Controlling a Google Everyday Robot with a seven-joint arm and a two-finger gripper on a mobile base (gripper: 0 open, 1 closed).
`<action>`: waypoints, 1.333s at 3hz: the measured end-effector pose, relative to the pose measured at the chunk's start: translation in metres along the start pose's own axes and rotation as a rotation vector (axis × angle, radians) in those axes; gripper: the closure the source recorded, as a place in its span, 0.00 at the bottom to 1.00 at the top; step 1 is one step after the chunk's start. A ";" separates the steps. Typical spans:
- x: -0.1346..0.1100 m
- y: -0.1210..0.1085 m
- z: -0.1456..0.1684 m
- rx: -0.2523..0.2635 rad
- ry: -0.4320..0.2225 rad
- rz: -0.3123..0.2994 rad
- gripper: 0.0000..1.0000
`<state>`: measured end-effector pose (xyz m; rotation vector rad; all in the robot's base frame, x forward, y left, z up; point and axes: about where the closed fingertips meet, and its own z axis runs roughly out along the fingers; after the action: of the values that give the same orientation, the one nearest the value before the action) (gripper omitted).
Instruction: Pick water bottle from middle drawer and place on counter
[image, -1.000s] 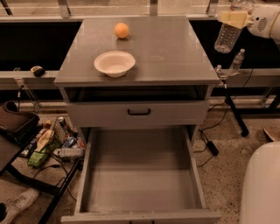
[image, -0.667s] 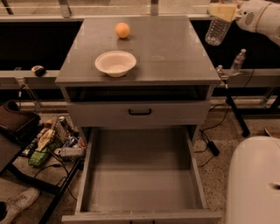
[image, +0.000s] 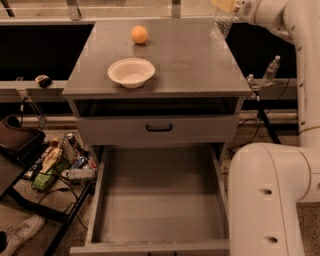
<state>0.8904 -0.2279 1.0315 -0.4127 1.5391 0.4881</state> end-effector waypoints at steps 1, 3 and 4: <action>0.028 0.006 0.035 0.046 0.081 0.016 1.00; 0.065 0.000 0.091 0.118 0.033 0.048 1.00; 0.080 -0.002 0.098 0.132 0.057 -0.018 1.00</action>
Offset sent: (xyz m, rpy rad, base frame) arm 0.1842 0.0134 -0.0302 0.0046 0.1311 -0.1208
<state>0.9720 -0.1732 0.9517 -0.3400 1.6111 0.3613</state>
